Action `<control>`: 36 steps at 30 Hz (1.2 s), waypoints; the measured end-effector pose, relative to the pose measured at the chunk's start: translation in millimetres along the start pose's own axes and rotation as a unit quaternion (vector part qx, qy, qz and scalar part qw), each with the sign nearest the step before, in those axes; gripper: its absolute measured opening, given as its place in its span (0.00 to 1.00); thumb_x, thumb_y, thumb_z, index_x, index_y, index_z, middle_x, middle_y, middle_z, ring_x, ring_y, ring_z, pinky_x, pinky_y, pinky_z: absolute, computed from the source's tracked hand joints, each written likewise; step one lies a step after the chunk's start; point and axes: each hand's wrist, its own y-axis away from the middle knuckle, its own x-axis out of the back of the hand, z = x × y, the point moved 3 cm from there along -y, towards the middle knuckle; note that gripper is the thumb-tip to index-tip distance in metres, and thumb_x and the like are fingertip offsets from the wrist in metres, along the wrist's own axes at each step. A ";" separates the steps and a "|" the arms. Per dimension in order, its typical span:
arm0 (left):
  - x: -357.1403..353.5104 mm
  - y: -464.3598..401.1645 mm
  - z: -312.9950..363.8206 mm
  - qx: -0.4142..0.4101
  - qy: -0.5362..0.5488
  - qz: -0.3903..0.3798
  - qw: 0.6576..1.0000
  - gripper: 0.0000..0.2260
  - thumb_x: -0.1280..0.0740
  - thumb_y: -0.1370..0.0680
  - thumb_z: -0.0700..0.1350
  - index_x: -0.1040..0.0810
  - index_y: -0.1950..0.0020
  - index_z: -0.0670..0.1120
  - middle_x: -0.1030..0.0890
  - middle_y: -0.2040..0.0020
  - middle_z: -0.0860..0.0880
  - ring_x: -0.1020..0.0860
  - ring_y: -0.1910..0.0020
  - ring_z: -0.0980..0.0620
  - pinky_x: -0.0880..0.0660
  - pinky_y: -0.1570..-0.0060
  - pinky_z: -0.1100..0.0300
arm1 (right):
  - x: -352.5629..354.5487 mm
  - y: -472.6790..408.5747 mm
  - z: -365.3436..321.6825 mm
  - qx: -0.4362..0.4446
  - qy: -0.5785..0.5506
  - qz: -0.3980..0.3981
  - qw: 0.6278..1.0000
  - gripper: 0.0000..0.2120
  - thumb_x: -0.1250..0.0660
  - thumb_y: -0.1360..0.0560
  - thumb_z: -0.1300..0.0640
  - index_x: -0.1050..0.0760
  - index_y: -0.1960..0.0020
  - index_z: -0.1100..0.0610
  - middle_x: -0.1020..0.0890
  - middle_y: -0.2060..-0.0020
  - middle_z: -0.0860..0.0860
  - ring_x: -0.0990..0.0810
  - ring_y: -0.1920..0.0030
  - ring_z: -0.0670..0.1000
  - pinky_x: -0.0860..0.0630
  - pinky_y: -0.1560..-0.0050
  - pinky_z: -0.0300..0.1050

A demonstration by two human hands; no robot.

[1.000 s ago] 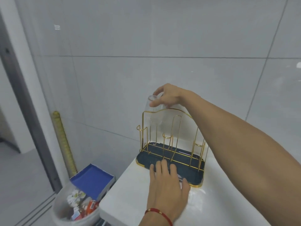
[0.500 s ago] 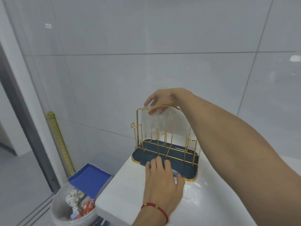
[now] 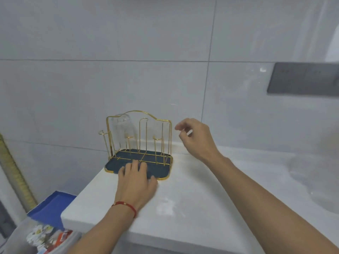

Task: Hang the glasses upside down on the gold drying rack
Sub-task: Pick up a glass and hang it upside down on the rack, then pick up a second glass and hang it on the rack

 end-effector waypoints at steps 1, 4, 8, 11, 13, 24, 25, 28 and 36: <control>2.1 1.2 4.3 -0.017 -0.004 0.012 1.000 0.08 0.35 0.26 0.52 0.25 0.51 0.49 0.24 0.52 0.50 0.27 0.49 0.45 0.31 0.39 0.46 | 10.0 26.7 13.1 -0.022 0.013 -0.008 1.000 0.12 0.36 0.24 0.63 0.16 0.48 0.53 0.15 0.50 0.48 0.17 0.51 0.49 0.19 0.48 0.48; 4.8 1.8 36.5 -0.051 0.042 0.036 0.997 0.04 0.31 0.27 0.47 0.24 0.55 0.49 0.22 0.54 0.50 0.26 0.51 0.45 0.30 0.46 0.48 | 42.9 94.5 50.8 -0.100 0.056 -0.014 0.993 0.12 0.36 0.24 0.61 0.18 0.46 0.51 0.15 0.51 0.45 0.18 0.50 0.48 0.20 0.46 0.50; -1.0 12.8 133.4 -0.130 0.152 0.031 0.979 0.06 0.31 0.26 0.43 0.22 0.50 0.47 0.21 0.51 0.49 0.26 0.49 0.45 0.29 0.49 0.49 | 93.3 154.8 88.3 -0.205 0.080 0.077 0.972 0.12 0.34 0.24 0.62 0.19 0.44 0.51 0.16 0.53 0.43 0.18 0.48 0.49 0.23 0.47 0.46; -13.5 34.6 197.9 -0.192 0.193 0.006 0.962 0.08 0.30 0.27 0.43 0.22 0.48 0.47 0.21 0.48 0.48 0.25 0.47 0.44 0.28 0.48 0.48 | 134.0 191.3 104.3 -0.243 0.116 0.208 0.940 0.12 0.32 0.25 0.63 0.21 0.43 0.52 0.19 0.50 0.45 0.22 0.46 0.51 0.29 0.50 0.43; -24.1 44.6 221.7 -0.217 0.207 -0.016 0.954 0.10 0.32 0.26 0.45 0.22 0.45 0.47 0.22 0.44 0.47 0.27 0.42 0.44 0.29 0.45 0.49 | 161.8 213.3 112.4 -0.263 0.121 0.312 0.905 0.12 0.31 0.25 0.64 0.23 0.44 0.54 0.23 0.49 0.49 0.24 0.45 0.52 0.31 0.51 0.39; -36.5 50.9 228.9 -0.220 0.225 -0.058 0.947 0.18 0.32 0.25 0.50 0.27 0.36 0.47 0.29 0.36 0.47 0.36 0.32 0.47 0.33 0.37 0.51 | 200.1 249.6 110.7 -0.265 0.173 0.527 0.789 0.21 0.26 0.30 0.63 0.27 0.39 0.60 0.27 0.41 0.57 0.29 0.39 0.58 0.31 0.40 0.51; -36.5 51.2 228.8 -0.221 0.226 -0.056 0.947 0.18 0.32 0.25 0.50 0.27 0.36 0.47 0.29 0.36 0.48 0.36 0.32 0.47 0.33 0.37 0.52 | 203.9 252.3 111.9 -0.276 0.173 0.556 0.764 0.27 0.25 0.32 0.62 0.29 0.34 0.61 0.28 0.37 0.59 0.31 0.35 0.60 0.34 0.36 0.50; -36.3 52.3 228.7 -0.224 0.227 -0.058 0.946 0.18 0.33 0.25 0.50 0.27 0.36 0.47 0.29 0.36 0.48 0.36 0.32 0.47 0.33 0.36 0.52 | 216.3 254.8 129.6 -0.355 0.091 0.564 0.740 0.45 0.23 0.31 0.63 0.42 0.20 0.62 0.36 0.24 0.62 0.37 0.24 0.64 0.37 0.24 0.59; -37.5 53.1 227.5 -0.229 0.236 -0.059 0.942 0.18 0.34 0.25 0.52 0.27 0.37 0.49 0.29 0.38 0.49 0.35 0.33 0.48 0.32 0.37 0.52 | 227.1 259.1 158.2 -0.421 0.068 0.530 0.733 0.43 0.19 0.32 0.55 0.36 0.23 0.59 0.30 0.27 0.60 0.32 0.27 0.65 0.32 0.27 0.65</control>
